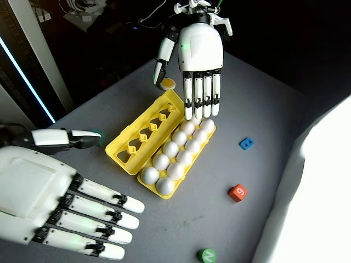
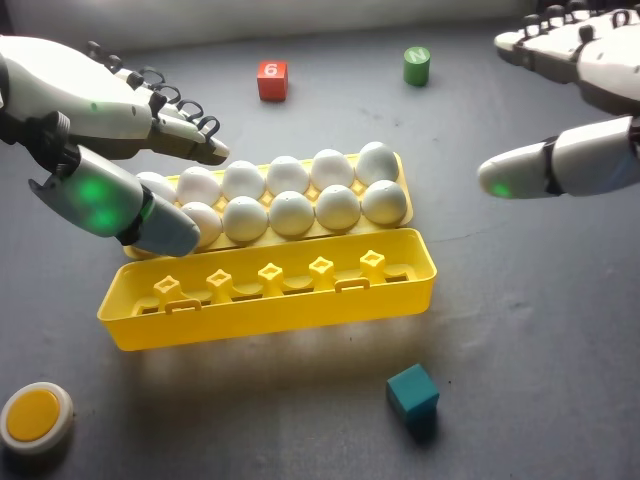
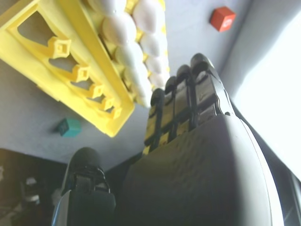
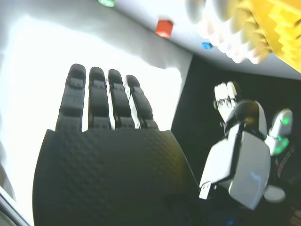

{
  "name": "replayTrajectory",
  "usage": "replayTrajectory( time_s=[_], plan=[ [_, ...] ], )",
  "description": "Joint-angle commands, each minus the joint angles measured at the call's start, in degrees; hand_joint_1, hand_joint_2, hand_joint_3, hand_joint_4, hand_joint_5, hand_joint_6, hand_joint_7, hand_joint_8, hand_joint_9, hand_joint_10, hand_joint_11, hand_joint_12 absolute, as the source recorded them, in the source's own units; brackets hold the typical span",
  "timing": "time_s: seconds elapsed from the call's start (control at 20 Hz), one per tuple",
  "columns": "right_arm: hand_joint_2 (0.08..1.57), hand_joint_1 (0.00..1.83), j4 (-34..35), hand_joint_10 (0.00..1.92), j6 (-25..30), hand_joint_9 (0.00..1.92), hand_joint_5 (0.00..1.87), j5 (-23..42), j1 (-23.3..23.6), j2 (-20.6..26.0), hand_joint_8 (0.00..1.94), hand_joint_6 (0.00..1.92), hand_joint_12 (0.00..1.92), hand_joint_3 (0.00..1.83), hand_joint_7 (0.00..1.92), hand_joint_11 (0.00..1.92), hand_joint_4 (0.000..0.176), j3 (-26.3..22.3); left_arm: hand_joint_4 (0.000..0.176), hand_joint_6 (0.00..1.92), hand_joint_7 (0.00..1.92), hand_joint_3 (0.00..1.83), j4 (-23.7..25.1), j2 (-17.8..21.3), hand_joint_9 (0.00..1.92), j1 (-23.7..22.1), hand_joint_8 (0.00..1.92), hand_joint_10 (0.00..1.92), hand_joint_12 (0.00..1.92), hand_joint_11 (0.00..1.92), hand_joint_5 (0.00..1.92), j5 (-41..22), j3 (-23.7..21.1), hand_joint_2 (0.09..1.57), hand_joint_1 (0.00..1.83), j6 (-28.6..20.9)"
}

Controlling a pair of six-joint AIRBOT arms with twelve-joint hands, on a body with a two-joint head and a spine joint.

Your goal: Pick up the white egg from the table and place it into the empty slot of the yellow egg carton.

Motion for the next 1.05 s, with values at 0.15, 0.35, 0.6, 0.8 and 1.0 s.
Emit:
replayTrajectory(
  time_s=[0.15, 0.35, 0.6, 0.8, 1.0],
  plan=[
    [1.03, 0.2, -5.1, 0.01, 0.0, 0.1, 0.18, 3.8, 1.6, 3.8, 0.01, 0.01, 0.35, 0.01, 0.14, 0.0, 0.0, -2.7, 0.0, 0.0, 0.08, 0.0, 0.6, 0.0, 0.07, -1.4, 0.0, 0.0, 0.17, 0.0, 0.09, 5.5, 0.5, 1.2, 0.0, 0.0],
    [1.07, 0.19, -5.1, 0.01, 0.0, 0.12, 0.2, 3.4, 1.6, 5.2, 0.01, 0.0, 0.39, 0.01, 0.16, 0.0, 0.0, -3.5, 0.0, 0.0, 0.08, 0.0, 0.7, 0.0, 0.07, -2.1, 0.0, 0.0, 0.15, 0.0, 0.09, 5.7, 0.6, 1.2, 0.0, 0.0],
    [1.09, 0.17, -5.1, 0.01, 0.4, 0.14, 0.2, 3.7, 2.3, 4.2, 0.01, 0.0, 0.41, 0.0, 0.17, 0.0, 0.0, -3.5, 0.0, 0.0, 0.07, 0.0, 0.7, -0.1, 0.06, -2.4, 0.0, 0.0, 0.16, 0.0, 0.07, 5.5, 0.8, 1.2, 0.0, 0.0],
    [1.1, 0.18, -5.1, 0.0, 0.6, 0.12, 0.18, 4.0, 3.2, 3.2, 0.0, 0.0, 0.38, 0.0, 0.15, 0.0, 0.0, -3.5, 0.0, 0.0, 0.06, 0.0, 0.7, -0.1, 0.05, -2.4, 0.0, 0.0, 0.15, 0.0, 0.06, 5.1, 0.7, 1.21, 0.0, 0.0],
    [1.1, 0.2, -5.1, 0.01, 0.8, 0.14, 0.21, 3.8, 3.3, 2.6, 0.0, 0.0, 0.46, 0.0, 0.18, 0.0, 0.0, -3.5, 0.0, 0.01, 0.11, 0.0, 0.7, -0.1, 0.1, -2.5, 0.01, 0.01, 0.23, 0.0, 0.1, 5.0, 0.9, 1.2, 0.0, 0.0]
  ],
)
